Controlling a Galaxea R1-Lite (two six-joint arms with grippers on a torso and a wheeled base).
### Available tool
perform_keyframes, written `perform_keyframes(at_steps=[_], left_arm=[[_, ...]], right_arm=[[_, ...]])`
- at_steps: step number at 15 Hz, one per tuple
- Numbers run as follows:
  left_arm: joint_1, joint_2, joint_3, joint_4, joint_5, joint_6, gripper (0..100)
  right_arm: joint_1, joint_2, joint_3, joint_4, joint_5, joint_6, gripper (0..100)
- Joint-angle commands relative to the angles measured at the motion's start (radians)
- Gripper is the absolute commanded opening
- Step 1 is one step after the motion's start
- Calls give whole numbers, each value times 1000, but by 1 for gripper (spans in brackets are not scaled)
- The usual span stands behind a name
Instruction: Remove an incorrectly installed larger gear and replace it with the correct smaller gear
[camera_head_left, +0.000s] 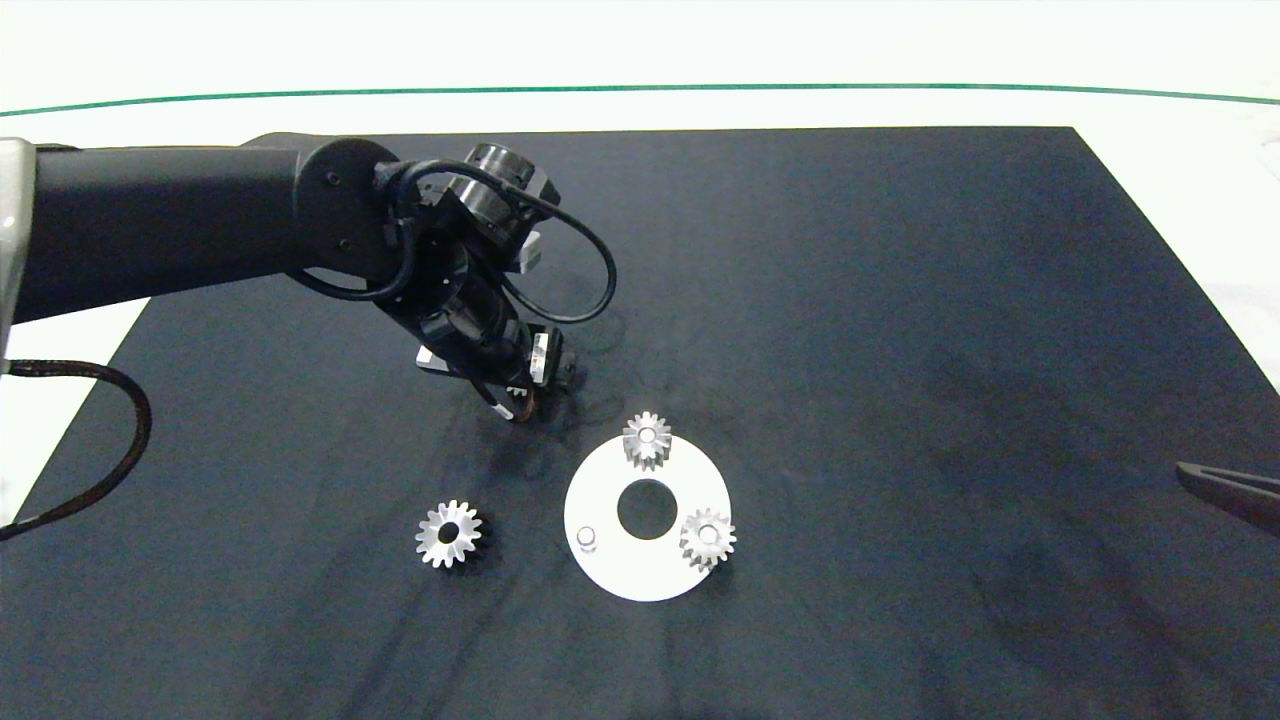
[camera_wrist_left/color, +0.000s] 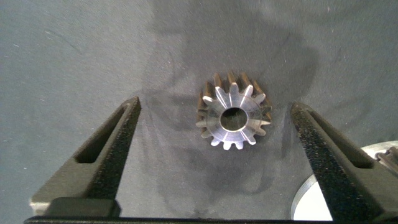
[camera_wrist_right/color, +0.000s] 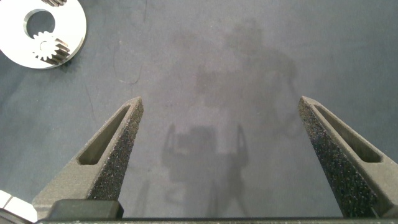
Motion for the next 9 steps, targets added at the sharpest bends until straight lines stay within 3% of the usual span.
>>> perform_keyframes(at_steps=[1,9], left_arm=[[0,-1,3,1,3,0,89],[1,11,5,1,3,0,74]], right_arm=[[1,1,0,2,1,-2,100],[1,2,3,-6,1,-2,100]])
